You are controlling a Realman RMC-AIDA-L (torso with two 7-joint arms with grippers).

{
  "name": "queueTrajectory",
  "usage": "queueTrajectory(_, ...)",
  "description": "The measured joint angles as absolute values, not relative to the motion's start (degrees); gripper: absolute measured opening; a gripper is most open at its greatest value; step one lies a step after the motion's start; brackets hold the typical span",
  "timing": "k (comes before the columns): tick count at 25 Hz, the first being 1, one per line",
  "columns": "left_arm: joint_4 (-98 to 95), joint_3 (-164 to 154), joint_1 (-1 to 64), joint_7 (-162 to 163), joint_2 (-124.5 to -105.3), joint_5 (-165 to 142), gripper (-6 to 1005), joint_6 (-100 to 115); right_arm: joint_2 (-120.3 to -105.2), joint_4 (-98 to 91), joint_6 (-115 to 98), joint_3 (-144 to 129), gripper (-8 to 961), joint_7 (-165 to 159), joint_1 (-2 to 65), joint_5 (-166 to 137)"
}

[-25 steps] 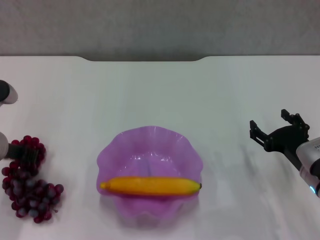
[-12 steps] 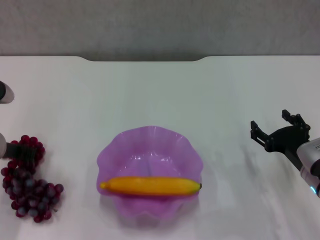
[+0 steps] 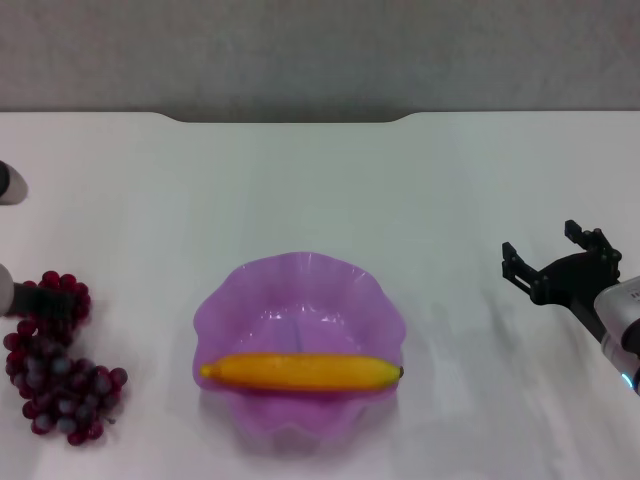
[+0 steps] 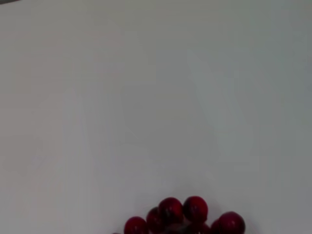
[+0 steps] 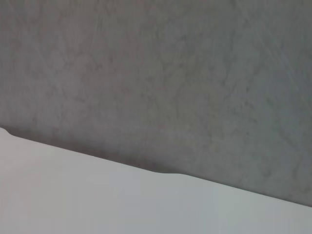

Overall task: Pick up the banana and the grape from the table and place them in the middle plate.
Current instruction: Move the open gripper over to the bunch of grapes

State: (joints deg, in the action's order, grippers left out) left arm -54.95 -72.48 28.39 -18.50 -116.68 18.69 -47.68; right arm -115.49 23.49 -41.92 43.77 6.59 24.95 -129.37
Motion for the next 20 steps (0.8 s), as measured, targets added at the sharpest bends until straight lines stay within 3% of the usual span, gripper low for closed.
queueTrajectory(10, -66.14, -72.34, 22.88, -19.35, -116.38, 22.1, 160, -49.65, -115.49, 23.46, -41.92, 43.77, 905, 6.59, 24.85, -129.37)
queueTrajectory(20, -73.45, -70.47, 18.87, -25.18, -116.31, 30.78, 88, -51.63, -115.49, 23.38, -41.92, 43.77, 905, 6.59, 24.67, -129.37)
